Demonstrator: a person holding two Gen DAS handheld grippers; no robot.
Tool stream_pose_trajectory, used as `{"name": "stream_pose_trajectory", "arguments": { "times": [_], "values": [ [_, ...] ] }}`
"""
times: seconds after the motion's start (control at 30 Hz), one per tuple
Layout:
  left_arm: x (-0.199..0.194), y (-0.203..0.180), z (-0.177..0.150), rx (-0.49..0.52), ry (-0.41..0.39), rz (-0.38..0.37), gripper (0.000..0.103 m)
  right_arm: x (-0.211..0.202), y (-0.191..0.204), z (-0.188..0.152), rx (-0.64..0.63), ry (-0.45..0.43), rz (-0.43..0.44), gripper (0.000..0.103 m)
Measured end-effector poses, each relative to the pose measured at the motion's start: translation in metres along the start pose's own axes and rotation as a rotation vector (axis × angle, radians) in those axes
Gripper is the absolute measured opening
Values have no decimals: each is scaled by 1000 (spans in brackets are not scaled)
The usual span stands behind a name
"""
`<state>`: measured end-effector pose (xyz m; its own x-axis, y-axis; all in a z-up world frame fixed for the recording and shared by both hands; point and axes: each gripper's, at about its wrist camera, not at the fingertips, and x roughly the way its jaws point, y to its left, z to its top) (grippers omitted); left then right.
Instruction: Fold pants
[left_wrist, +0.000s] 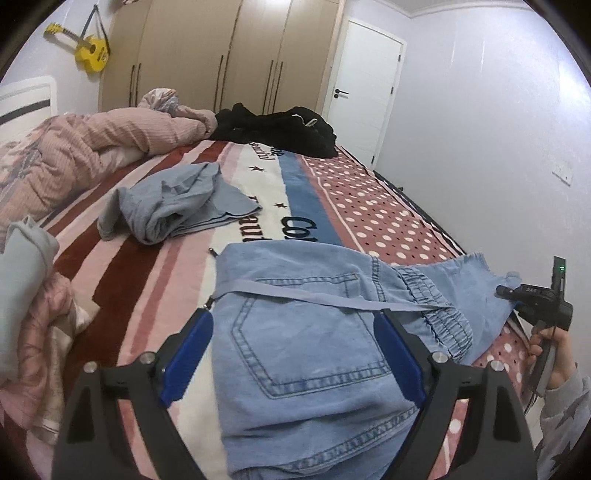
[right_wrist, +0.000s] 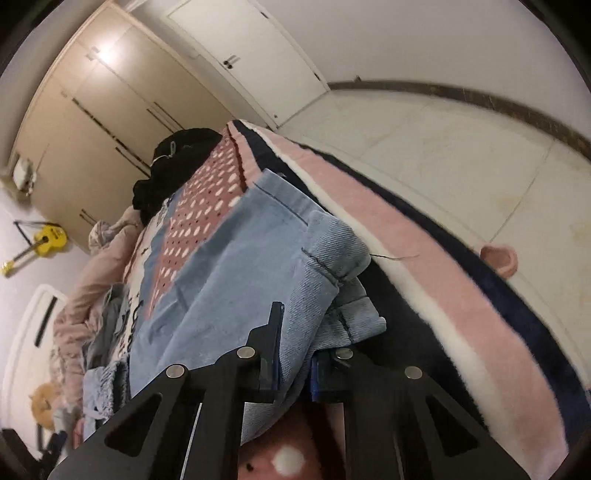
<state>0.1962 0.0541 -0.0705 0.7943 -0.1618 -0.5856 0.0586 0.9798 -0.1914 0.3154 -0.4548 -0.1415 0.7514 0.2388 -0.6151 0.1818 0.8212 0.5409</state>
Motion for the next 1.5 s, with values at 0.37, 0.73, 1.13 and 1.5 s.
{"name": "stream_pose_trajectory", "arguments": {
  "times": [0.37, 0.73, 1.13, 1.5],
  "values": [
    [-13, 30, -1, -59, -23, -13, 86, -44, 163, -16, -361, -55, 210, 4],
    [-29, 71, -11, -103, -31, 4, 86, -17, 314, -172, -780, 166, 449, 4],
    [-34, 83, -11, -116, -38, 6, 86, -20, 342, -161, -795, 114, 568, 4],
    [-26, 62, -4, -127, 10, -168, 86, 19, 300, -221, -957, 384, 511, 8]
  ]
}}
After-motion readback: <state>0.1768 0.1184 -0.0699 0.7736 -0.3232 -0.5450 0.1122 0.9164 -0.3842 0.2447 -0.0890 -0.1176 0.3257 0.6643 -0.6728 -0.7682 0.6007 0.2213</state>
